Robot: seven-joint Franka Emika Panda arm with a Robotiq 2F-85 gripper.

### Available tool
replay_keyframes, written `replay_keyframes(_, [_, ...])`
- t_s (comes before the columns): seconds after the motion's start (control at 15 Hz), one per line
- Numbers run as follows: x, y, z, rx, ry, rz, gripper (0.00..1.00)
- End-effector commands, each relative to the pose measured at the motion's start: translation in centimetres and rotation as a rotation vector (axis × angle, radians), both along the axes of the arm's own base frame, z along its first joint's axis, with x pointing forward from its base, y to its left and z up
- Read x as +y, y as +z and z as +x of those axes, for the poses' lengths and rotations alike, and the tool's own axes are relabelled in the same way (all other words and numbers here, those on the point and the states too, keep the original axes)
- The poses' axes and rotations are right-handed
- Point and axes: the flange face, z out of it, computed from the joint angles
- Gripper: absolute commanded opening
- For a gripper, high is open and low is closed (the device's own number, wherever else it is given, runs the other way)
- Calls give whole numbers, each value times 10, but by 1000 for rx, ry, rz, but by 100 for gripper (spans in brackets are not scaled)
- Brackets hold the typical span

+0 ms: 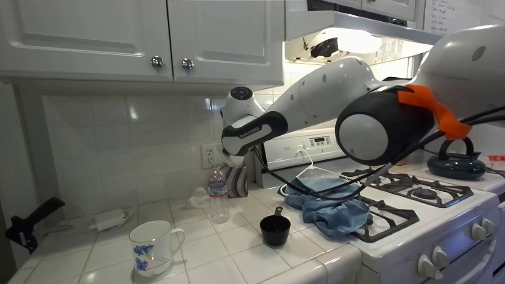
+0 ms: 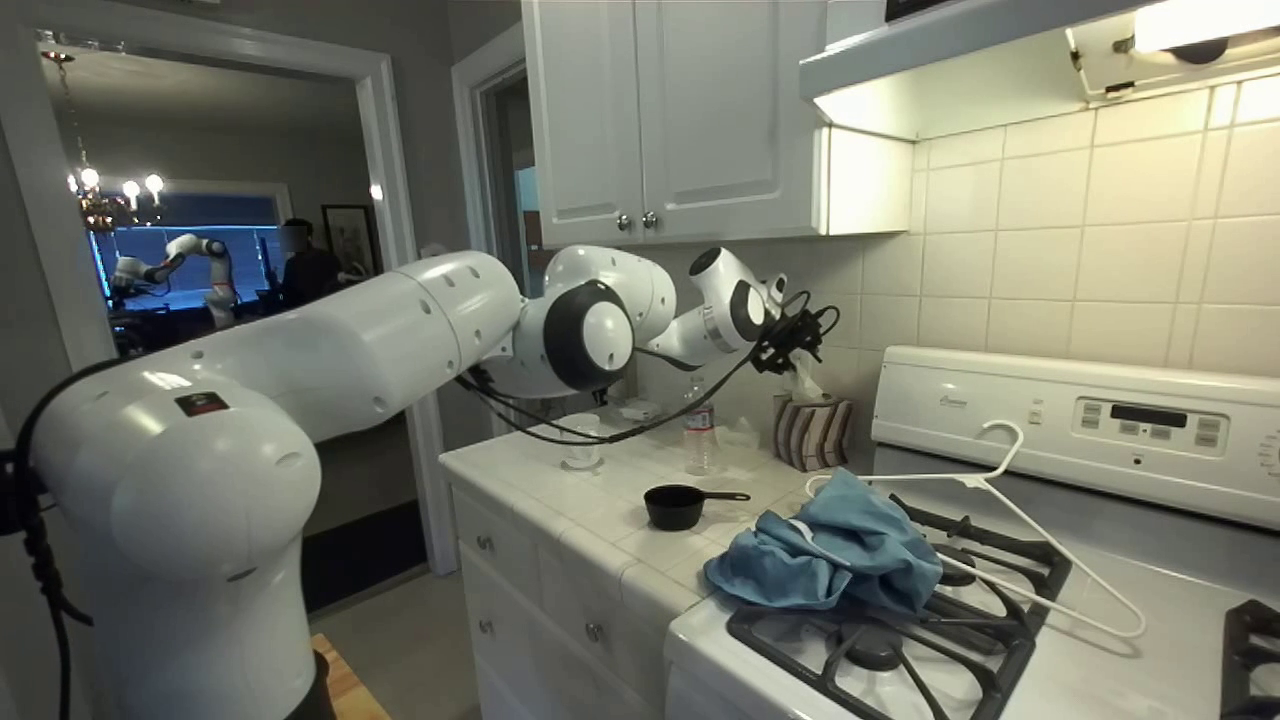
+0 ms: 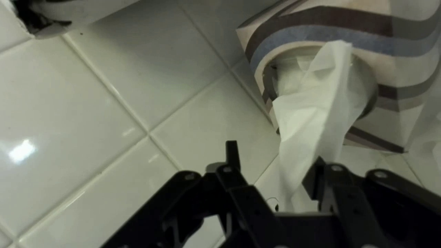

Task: Remove one paper towel from the tissue box

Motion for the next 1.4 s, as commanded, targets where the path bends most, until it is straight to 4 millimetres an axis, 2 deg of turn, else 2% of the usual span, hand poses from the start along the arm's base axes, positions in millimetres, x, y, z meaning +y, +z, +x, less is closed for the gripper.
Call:
replay_keyframes(0.0, [-6,-11,0,7,11,98,44])
replay_keyframes(0.13, [-8,-15,0,20,13,139,39])
replay_keyframes(0.2, [-9,-17,0,23,14,156,29])
replay_keyframes(0.47, [-12,-23,0,37,11,210,11])
replay_keyframes(0.53, [-13,-24,0,41,7,226,14])
replay_keyframes(0.67, [-16,-28,0,49,3,257,30])
replay_keyframes(0.73, [-17,-29,0,51,0,268,5])
replay_keyframes(0.8, [-18,-31,0,50,-1,273,8])
replay_keyframes(0.93, [-18,-32,0,45,-8,275,0])
replay_keyframes(1.33, [-5,-46,-2,17,-32,254,0])
